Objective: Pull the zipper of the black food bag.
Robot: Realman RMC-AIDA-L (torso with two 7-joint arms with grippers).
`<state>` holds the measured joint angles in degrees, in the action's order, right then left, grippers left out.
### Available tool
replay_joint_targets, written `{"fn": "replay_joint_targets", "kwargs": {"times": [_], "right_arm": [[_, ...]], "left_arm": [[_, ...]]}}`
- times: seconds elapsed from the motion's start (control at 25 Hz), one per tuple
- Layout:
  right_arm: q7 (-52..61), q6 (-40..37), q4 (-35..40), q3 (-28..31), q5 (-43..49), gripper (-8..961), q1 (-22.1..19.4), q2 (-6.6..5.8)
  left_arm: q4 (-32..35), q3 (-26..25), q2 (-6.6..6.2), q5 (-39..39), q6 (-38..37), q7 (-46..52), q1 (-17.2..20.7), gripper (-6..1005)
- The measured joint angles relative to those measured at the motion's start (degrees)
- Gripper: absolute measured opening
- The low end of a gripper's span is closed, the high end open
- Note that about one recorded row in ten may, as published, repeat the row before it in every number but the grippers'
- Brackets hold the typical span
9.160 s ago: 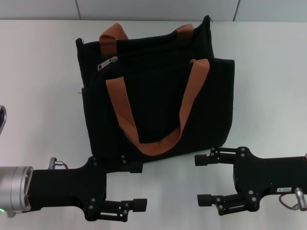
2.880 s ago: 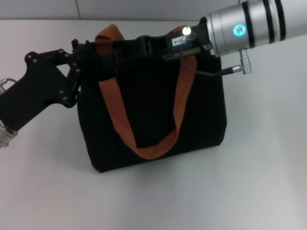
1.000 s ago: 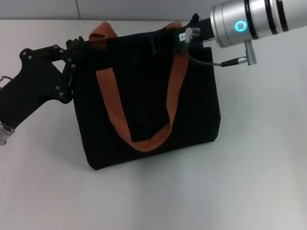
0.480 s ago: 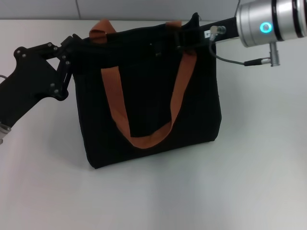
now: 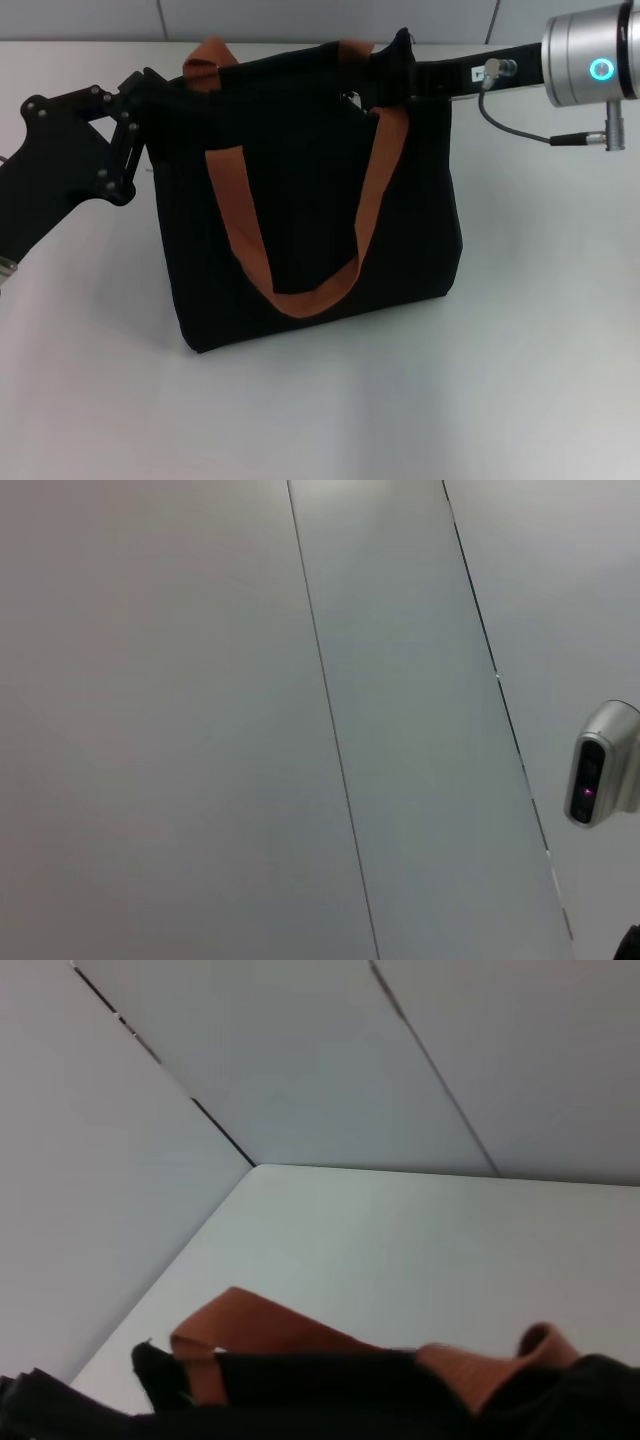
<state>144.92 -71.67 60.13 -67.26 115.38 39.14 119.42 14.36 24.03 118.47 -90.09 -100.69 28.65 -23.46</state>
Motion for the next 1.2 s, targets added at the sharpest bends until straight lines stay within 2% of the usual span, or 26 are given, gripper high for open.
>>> {"fn": "replay_joint_targets", "kwargs": {"times": [0.4, 0.6, 0.72, 0.96, 1.08, 1.12, 1.16, 1.2], "right_arm": [[-0.5, -0.3, 0.5, 0.1, -0.1, -1, -1.3, -0.01], [-7.3, -4.3, 0.1, 3.3, -9.2, 35, -2.4, -0.09], [-8.9, -5.2, -0.3, 4.5, -11.3, 62, -2.7, -0.12], [-19.5, -8.6, -2.2, 8.0, -21.4, 115, -6.1, -0.24], [-25.2, -11.5, -4.7, 9.4, -25.8, 241, -7.2, -0.33], [-27.4, -13.3, -5.9, 10.0, -26.8, 283, -7.3, -0.44], [-34.1, -19.3, -9.2, 12.1, -28.6, 325, -7.1, -0.76], [-34.1, -19.3, -9.2, 12.1, -28.6, 371, -7.1, -0.76]], "left_arm": [[0.1, -0.1, -0.01, 0.1, 0.5, 0.0, 0.0, 33], [0.0, -0.1, 0.11, 0.1, 0.8, 0.0, -0.2, 34], [0.0, -0.3, 0.13, 0.1, 0.9, 0.0, -0.3, 34], [-0.1, -0.8, 0.18, 0.1, 0.9, 0.0, -0.1, 34], [-0.1, -0.8, 0.18, 0.1, 1.0, 0.1, -0.1, 35], [-0.1, -0.8, 0.18, 0.1, 1.0, 0.2, -0.1, 35], [-0.5, -0.8, 0.18, 0.1, 1.3, 0.6, 0.0, 35], [-0.5, -0.8, 0.18, 0.1, 1.3, 0.6, 0.0, 35]]}}
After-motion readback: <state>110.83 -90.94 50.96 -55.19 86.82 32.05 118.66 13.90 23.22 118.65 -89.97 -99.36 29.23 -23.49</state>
